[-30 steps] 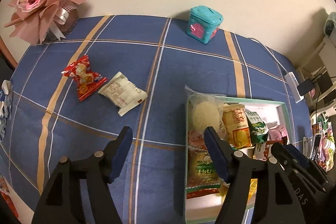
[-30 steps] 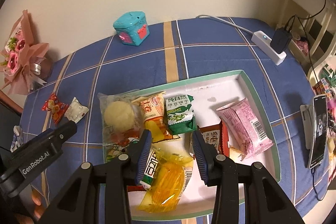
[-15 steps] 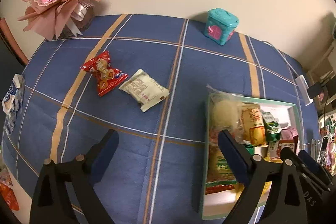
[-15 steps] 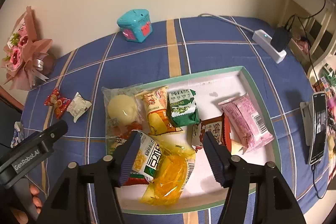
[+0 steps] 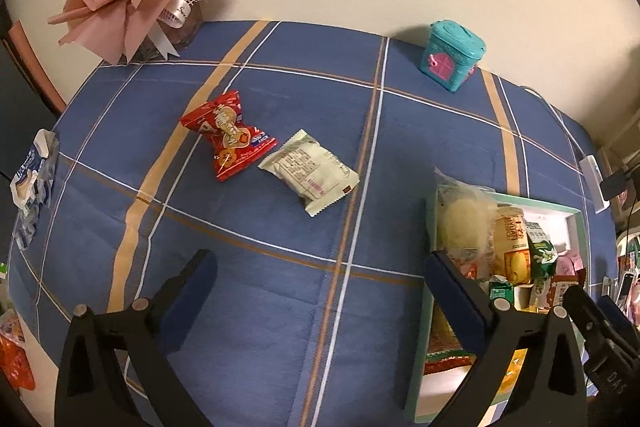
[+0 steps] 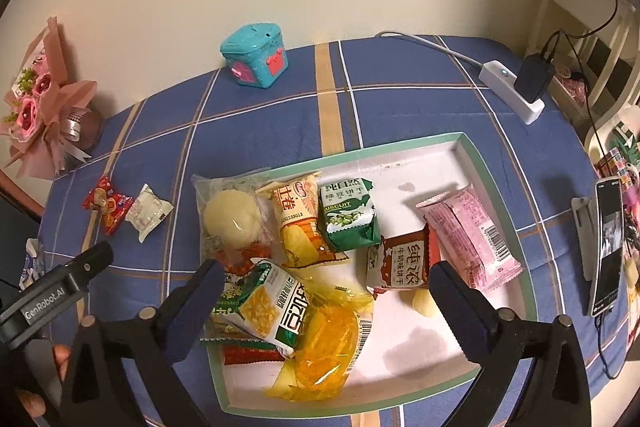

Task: Organize snacks
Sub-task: 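Withdraw both open tools from the tray toward the last two snacks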

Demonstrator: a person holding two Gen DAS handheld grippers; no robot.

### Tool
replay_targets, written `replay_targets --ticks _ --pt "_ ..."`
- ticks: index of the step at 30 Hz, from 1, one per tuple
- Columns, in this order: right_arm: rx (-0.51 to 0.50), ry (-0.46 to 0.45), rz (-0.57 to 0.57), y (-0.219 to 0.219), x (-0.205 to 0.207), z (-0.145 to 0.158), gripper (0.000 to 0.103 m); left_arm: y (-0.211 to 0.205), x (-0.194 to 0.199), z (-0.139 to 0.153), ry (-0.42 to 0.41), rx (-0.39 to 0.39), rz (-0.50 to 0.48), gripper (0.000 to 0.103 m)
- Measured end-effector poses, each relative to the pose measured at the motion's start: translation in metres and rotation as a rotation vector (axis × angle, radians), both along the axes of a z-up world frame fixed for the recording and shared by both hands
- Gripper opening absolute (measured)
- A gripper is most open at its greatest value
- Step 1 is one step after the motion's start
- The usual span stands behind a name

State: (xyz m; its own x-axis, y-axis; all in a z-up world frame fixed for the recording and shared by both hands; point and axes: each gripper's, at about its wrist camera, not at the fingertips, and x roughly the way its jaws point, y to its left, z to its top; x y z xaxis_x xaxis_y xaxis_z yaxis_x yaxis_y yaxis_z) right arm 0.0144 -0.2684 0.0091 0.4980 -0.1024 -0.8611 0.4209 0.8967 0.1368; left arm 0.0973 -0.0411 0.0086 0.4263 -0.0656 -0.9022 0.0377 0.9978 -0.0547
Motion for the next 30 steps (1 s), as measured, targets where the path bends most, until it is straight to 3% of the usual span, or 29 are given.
replay_targets --ticks 15,30 --pt "0.007 -0.005 0.012 0.008 0.007 0.000 0.103 0.031 0.007 -0.005 0.023 -0.014 0.063 0.103" --pt "0.005 0.003 0.106 0.055 0.029 -0.002 0.103 0.092 0.016 -0.007 0.026 -0.014 0.194 0.103"
